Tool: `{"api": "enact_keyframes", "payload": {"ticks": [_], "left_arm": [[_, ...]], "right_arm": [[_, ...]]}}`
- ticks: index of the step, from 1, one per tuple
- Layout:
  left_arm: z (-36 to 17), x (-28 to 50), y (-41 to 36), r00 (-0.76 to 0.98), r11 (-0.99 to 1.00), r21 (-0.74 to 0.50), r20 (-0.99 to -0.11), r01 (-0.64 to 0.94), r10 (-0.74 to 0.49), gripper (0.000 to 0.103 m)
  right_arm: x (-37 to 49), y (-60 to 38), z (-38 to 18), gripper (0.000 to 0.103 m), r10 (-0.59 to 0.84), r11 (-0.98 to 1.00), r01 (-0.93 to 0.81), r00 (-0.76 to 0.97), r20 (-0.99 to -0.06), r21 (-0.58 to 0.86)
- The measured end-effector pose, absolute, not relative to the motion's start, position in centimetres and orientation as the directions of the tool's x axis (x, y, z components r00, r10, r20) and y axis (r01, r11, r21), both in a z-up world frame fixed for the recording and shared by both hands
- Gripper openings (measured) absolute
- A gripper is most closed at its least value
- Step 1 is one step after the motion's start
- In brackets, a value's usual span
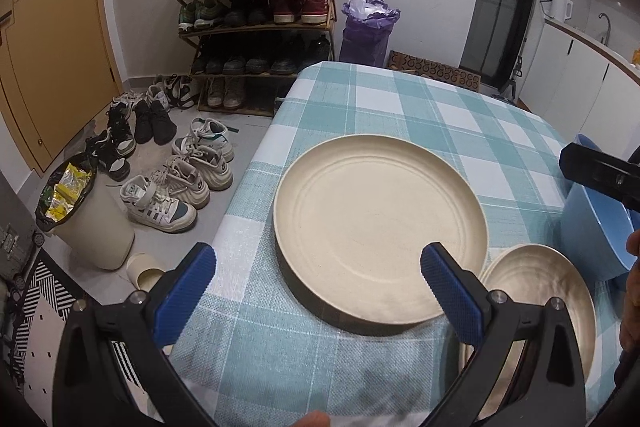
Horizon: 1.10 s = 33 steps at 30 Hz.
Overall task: Organize plates and bowls
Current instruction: 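Move both grippers toward the remaining single beige plate, then close the left gripper on the plate rim while the right gripper grips it too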
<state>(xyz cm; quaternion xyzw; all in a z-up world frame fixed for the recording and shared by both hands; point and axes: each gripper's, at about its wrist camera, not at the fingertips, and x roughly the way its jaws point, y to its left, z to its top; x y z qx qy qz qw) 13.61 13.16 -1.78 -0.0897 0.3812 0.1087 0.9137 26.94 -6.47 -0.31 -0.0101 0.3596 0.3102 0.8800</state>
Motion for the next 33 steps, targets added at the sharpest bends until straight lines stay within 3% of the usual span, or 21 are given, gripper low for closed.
{"api": "enact_keyframes", "payload": {"ticks": [14, 33], "left_arm": [[-4.2, 16.2, 14.1, 0.639, 0.945, -0.101, -0.758, -0.313, 0.131, 0.103], [-6.2, 17.5, 15.1, 0.599, 0.930, -0.144, -0.795, -0.338, 0.095, 0.103]], "right_arm": [[31.4, -3.8, -5.5, 0.102, 0.509, 0.804, -0.549, 0.434, -0.744, 0.230], [33.0, -1.1, -9.0, 0.101, 0.487, 0.787, -0.562, 0.312, -0.816, 0.255]]}}
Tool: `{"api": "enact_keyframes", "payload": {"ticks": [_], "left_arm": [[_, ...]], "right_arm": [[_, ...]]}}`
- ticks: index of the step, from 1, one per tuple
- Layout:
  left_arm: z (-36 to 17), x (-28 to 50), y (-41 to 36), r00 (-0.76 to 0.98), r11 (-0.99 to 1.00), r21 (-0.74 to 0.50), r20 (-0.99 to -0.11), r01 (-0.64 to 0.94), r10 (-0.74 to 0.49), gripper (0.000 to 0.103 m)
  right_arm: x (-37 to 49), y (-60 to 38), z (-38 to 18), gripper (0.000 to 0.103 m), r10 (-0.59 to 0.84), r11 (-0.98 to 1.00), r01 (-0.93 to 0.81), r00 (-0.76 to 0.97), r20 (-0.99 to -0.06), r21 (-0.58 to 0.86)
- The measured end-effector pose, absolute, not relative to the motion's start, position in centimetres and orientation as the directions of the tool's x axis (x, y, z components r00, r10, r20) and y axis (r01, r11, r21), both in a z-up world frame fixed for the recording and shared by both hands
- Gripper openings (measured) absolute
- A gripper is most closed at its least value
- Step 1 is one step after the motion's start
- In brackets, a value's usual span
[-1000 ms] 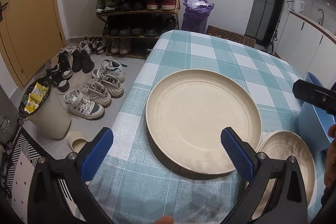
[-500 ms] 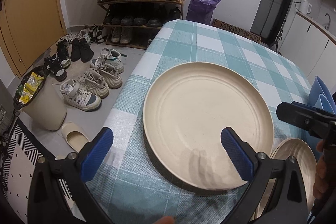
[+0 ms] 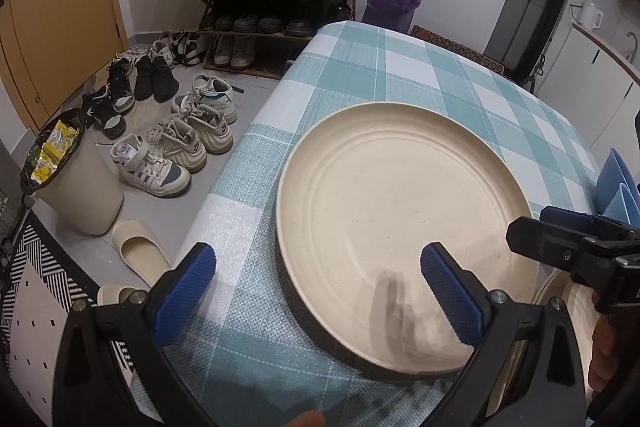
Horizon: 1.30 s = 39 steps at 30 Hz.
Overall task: Organize plates and bowls
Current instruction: 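Close the left gripper on the plate rim while the right gripper grips it too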
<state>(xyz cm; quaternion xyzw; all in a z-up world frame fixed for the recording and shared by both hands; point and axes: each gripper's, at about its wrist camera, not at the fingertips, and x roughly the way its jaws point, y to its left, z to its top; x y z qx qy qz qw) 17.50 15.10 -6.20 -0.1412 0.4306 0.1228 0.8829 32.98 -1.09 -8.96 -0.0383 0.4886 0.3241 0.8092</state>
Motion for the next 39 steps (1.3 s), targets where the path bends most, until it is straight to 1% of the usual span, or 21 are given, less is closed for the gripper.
{"api": "enact_keyframes", "payload": {"ticks": [2, 6, 8, 9, 12, 13, 15, 16, 17, 19, 21, 22, 23, 24, 27, 34, 39], "left_arm": [[-6.3, 17.6, 15.2, 0.595, 0.930, -0.147, -0.798, -0.336, 0.089, 0.103], [-6.6, 17.4, 15.0, 0.596, 0.935, -0.167, -0.801, -0.313, 0.056, 0.101], [-6.6, 17.3, 14.9, 0.600, 0.938, -0.172, -0.798, -0.301, 0.046, 0.098], [-6.5, 17.3, 14.7, 0.603, 0.942, -0.171, -0.796, -0.290, 0.041, 0.094], [-6.3, 17.2, 14.4, 0.611, 0.949, -0.158, -0.790, -0.273, 0.044, 0.091], [-6.2, 17.1, 14.3, 0.613, 0.951, -0.154, -0.789, -0.268, 0.045, 0.085], [-6.3, 17.2, 14.3, 0.608, 0.951, -0.156, -0.793, -0.266, 0.040, 0.077], [-6.4, 17.2, 14.3, 0.607, 0.951, -0.158, -0.794, -0.265, 0.037, 0.071], [-6.5, 17.3, 14.3, 0.604, 0.951, -0.162, -0.796, -0.263, 0.032, 0.068], [-6.8, 17.3, 14.4, 0.597, 0.950, -0.169, -0.802, -0.261, 0.021, 0.054], [-6.9, 17.2, 14.4, 0.598, 0.949, -0.164, -0.801, -0.269, 0.031, 0.052], [-6.9, 17.1, 14.4, 0.600, 0.949, -0.162, -0.799, -0.270, 0.035, 0.049], [-6.9, 17.0, 14.5, 0.600, 0.948, -0.157, -0.799, -0.275, 0.042, 0.046], [-6.9, 16.9, 14.6, 0.600, 0.947, -0.155, -0.799, -0.280, 0.047, 0.042], [-6.9, 16.8, 14.8, 0.600, 0.947, -0.157, -0.799, -0.281, 0.045, 0.037], [-6.7, 16.6, 14.9, 0.605, 0.946, -0.138, -0.793, -0.292, 0.071, 0.033], [-6.5, 16.4, 15.2, 0.610, 0.943, -0.144, -0.789, -0.299, 0.073, 0.032]], "right_arm": [[33.1, -0.9, -9.0, 0.099, 0.492, 0.784, -0.562, 0.303, -0.816, 0.264], [33.2, -0.7, -9.3, 0.087, 0.505, 0.775, -0.564, 0.284, -0.815, 0.284], [33.2, -0.6, -9.6, 0.085, 0.511, 0.770, -0.567, 0.272, -0.815, 0.293], [33.2, -0.6, -9.7, 0.079, 0.513, 0.769, -0.566, 0.268, -0.815, 0.298], [33.0, -0.5, -9.9, 0.075, 0.515, 0.767, -0.568, 0.265, -0.816, 0.299], [33.0, -0.5, -10.0, 0.073, 0.514, 0.768, -0.568, 0.268, -0.815, 0.297], [33.0, -0.6, -10.1, 0.067, 0.509, 0.772, -0.564, 0.273, -0.816, 0.293], [33.0, -0.7, -10.1, 0.065, 0.508, 0.774, -0.561, 0.270, -0.818, 0.295], [33.0, -0.9, -10.2, 0.062, 0.506, 0.776, -0.558, 0.269, -0.820, 0.296], [33.0, -1.1, -10.3, 0.056, 0.501, 0.778, -0.556, 0.270, -0.822, 0.292], [33.0, -1.2, -10.5, 0.047, 0.495, 0.783, -0.552, 0.271, -0.825, 0.288], [33.1, -1.3, -10.6, 0.044, 0.490, 0.785, -0.550, 0.272, -0.828, 0.284], [33.0, -1.4, -10.6, 0.033, 0.478, 0.792, -0.549, 0.284, -0.831, 0.268], [33.1, -1.5, -10.7, 0.025, 0.462, 0.803, -0.542, 0.304, -0.833, 0.248], [33.5, -2.2, -10.9, 0.017, 0.467, 0.811, -0.523, 0.307, -0.829, 0.263], [33.2, -1.9, -10.8, 0.016, 0.440, 0.817, -0.533, 0.332, -0.834, 0.219], [33.0, -1.9, -10.8, 0.016, 0.448, 0.813, -0.537, 0.326, -0.833, 0.227]]}}
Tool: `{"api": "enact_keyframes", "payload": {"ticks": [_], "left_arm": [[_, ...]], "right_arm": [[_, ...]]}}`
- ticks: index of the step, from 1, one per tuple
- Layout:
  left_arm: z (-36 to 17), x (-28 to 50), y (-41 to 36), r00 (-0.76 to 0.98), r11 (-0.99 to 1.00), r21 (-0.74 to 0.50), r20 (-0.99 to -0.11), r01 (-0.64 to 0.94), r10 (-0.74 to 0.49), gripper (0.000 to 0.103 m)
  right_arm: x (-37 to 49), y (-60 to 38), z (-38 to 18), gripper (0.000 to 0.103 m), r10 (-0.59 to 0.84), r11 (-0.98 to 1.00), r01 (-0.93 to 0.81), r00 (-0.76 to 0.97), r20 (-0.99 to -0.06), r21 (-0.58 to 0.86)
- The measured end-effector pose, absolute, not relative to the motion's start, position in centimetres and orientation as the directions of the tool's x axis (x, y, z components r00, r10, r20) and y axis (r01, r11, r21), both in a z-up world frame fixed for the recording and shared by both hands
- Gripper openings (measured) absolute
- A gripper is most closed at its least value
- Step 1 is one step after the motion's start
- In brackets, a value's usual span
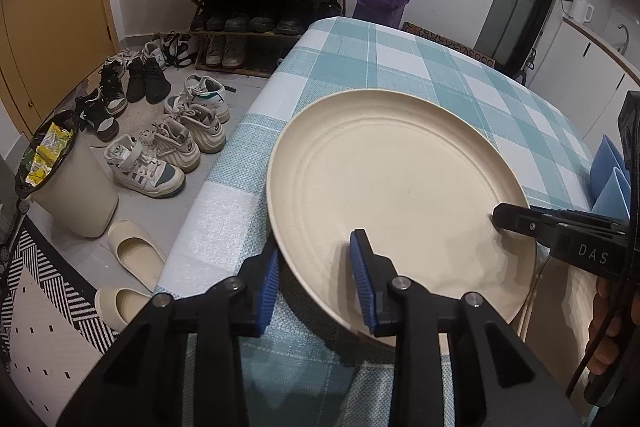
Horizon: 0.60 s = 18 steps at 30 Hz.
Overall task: Organize plates and bowls
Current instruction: 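Close the left gripper on the plate rim while the right gripper grips it too, then lift the beige plate with both grippers and carry it over the plate stack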
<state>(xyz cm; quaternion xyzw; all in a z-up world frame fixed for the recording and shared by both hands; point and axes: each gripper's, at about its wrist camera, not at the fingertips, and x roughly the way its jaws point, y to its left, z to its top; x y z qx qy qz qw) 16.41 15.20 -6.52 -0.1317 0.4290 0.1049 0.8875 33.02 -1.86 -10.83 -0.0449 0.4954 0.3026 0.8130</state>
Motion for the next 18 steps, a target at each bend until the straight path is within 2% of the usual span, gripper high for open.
{"api": "enact_keyframes", "payload": {"ticks": [18], "left_arm": [[-4.8, 15.8, 15.2, 0.641, 0.941, -0.150, -0.763, -0.303, 0.084, 0.032]], "right_arm": [[32.2, -1.9, -9.6, 0.016, 0.481, 0.801, -0.548, 0.347, -0.805, 0.242]]}}
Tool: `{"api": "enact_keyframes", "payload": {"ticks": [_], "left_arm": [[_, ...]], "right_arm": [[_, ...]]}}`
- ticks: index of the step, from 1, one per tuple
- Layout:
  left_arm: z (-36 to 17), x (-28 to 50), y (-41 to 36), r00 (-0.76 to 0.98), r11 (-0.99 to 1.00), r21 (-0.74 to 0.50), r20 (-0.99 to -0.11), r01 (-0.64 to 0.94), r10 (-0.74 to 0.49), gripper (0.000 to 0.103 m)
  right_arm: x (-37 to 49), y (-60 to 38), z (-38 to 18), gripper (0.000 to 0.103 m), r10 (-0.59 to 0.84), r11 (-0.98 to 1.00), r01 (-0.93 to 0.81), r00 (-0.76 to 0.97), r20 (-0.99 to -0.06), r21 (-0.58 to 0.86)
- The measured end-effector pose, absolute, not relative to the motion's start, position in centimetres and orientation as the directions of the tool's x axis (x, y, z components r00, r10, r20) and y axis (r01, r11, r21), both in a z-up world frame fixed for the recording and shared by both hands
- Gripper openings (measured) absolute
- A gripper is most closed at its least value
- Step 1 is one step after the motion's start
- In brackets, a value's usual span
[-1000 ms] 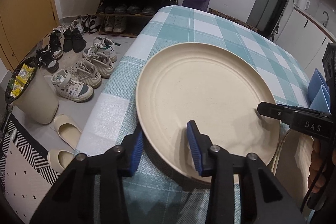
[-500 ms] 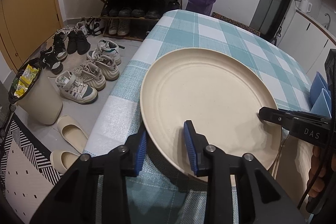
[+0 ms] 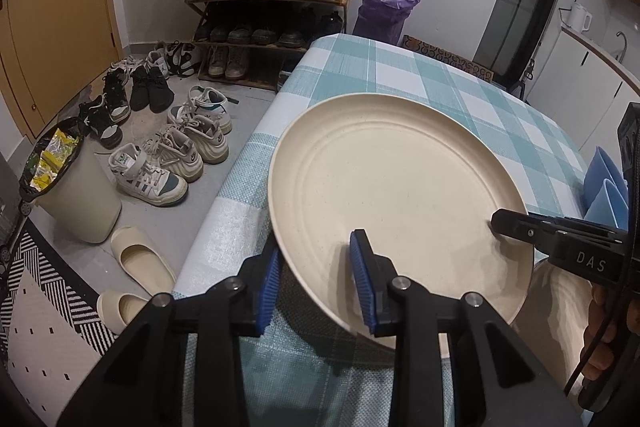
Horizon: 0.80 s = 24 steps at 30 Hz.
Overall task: Organize plates and bowls
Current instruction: 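Lift the beige plate with both grippers and carry it over the plate stack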
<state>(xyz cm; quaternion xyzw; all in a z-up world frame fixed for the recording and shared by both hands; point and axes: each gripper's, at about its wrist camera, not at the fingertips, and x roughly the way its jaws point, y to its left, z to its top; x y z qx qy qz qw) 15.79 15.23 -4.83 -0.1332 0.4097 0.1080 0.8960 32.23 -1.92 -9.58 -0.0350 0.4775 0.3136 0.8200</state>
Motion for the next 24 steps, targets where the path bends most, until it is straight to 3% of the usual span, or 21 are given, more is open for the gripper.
{"api": "enact_keyframes", "payload": {"ticks": [24], "left_arm": [[-0.1, 13.8, 12.3, 0.709, 0.958, -0.148, -0.701, -0.244, 0.072, 0.032]], "right_arm": [[29.0, -5.8, -4.2, 0.016, 0.510, 0.804, -0.545, 0.431, -0.744, 0.236]]}}
